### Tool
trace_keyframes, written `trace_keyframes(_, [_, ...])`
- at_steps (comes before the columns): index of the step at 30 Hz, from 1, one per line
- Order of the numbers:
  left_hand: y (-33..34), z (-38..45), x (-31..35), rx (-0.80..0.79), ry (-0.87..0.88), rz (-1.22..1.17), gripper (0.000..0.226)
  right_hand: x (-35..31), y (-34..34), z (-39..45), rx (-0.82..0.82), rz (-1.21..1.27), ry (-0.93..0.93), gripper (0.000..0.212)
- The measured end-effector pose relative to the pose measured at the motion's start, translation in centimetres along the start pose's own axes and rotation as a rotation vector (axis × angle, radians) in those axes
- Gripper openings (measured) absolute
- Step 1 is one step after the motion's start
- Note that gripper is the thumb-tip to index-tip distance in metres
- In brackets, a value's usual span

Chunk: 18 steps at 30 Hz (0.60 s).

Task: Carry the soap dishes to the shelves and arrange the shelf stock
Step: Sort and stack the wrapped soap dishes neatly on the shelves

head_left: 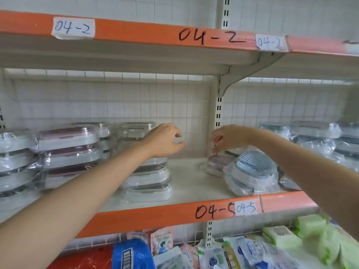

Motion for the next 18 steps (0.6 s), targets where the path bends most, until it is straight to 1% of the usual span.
trace_keyframes(4, [2.3, 1.7, 3.4, -0.052, 0.009, -0.035, 0.041, 3.4, -1.0, -2.0, 0.015, -0.078, 0.027, 0.038])
trace_keyframes(6, [3.4, 2.7, 5.4, -0.086, 0.004, -0.075, 0.045, 5.1, -1.3, -3.0, 0.037, -0.096, 0.055, 0.034])
trace_keyframes(11, [5.1, 4.8, 11.5, -0.203, -0.042, -0.146, 0.064, 9.3, -2.1, -5.0, 0.088, -0.116, 0.127, 0.043])
trace_keyframes(14, [5.9, 5.8, 15.4, -0.287, -0.056, -0.172, 0.070, 11.2, -2.4, -5.8, 0.138, -0.097, 0.170, 0.049])
trace_keyframes(17, [7.2, 6.3, 17.8, -0.405, -0.046, -0.113, 0.089, 12.6, -2.5, -6.2, 0.146, -0.103, 0.202, 0.051])
trace_keyframes(18, [7.5, 6.4, 18.1, -0.421, -0.038, -0.071, 0.090, 13.0, -2.5, -6.3, 0.146, -0.106, 0.209, 0.051])
Point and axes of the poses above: each hand's wrist, its own z-axis towards the middle knuckle, its own y-axis out of the palm, x = y × z, the point moved 1 cm from there along z, towards the middle knuckle, and after that the axes turned 2 degrees about y, right-handed, at the moved point
